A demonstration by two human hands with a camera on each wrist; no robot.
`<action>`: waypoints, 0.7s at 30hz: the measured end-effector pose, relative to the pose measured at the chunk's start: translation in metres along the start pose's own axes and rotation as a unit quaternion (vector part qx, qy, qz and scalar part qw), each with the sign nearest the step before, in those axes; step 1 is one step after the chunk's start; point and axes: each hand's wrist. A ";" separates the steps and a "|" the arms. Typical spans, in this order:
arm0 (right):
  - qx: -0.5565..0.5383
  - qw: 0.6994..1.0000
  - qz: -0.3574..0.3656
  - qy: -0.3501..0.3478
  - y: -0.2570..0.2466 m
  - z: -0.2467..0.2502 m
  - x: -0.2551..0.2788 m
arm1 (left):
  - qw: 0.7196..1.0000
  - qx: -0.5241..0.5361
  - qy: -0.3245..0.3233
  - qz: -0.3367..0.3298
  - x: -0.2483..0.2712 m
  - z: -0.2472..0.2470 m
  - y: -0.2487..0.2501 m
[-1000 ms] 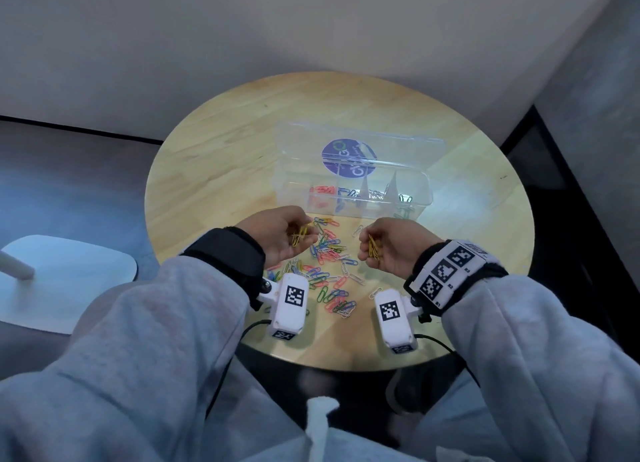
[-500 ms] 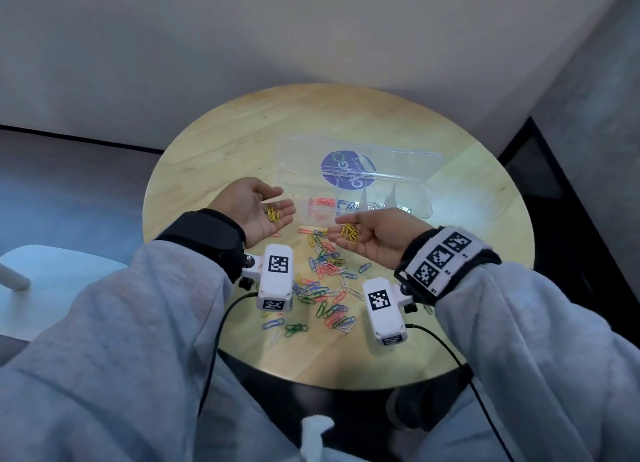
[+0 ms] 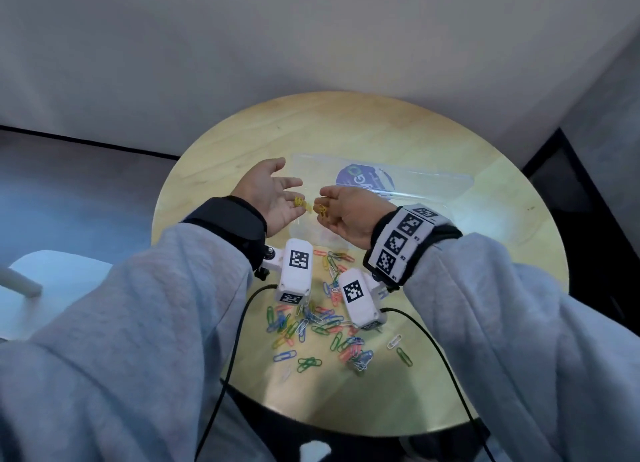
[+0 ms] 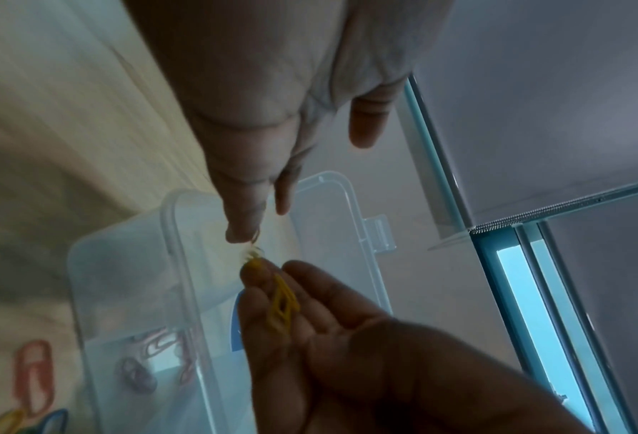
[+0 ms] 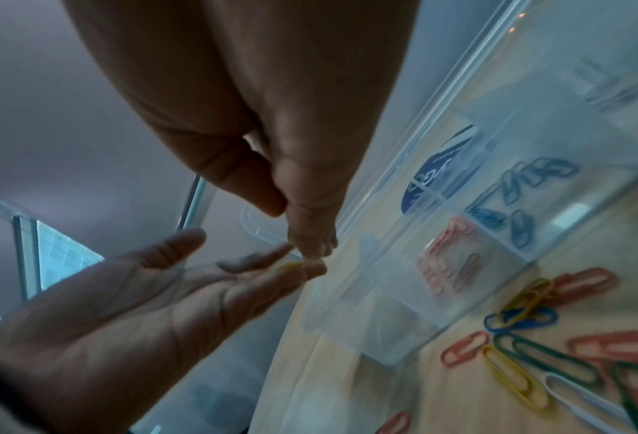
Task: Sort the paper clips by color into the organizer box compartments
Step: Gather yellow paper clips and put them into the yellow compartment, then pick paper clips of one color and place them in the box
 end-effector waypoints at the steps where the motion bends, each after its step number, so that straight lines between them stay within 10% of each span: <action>1: 0.005 1.000 0.003 -0.001 -0.001 0.000 -0.002 | 1.000 -0.001 -0.006 -0.002 -0.001 -0.001 0.001; 15: 0.091 0.995 0.042 0.004 0.021 0.036 0.055 | 0.990 -0.140 -0.025 -0.019 0.029 -0.015 -0.022; 21: 0.213 0.977 -0.015 0.018 0.034 0.046 0.100 | 0.898 -0.437 -0.046 0.028 0.045 -0.046 -0.058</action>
Point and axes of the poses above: each hand's wrist, its own x-axis away from the middle knuckle, its own z-axis out of the back of the hand, y = z × x, and after that the axes turned 14 degrees about -y, right-handed
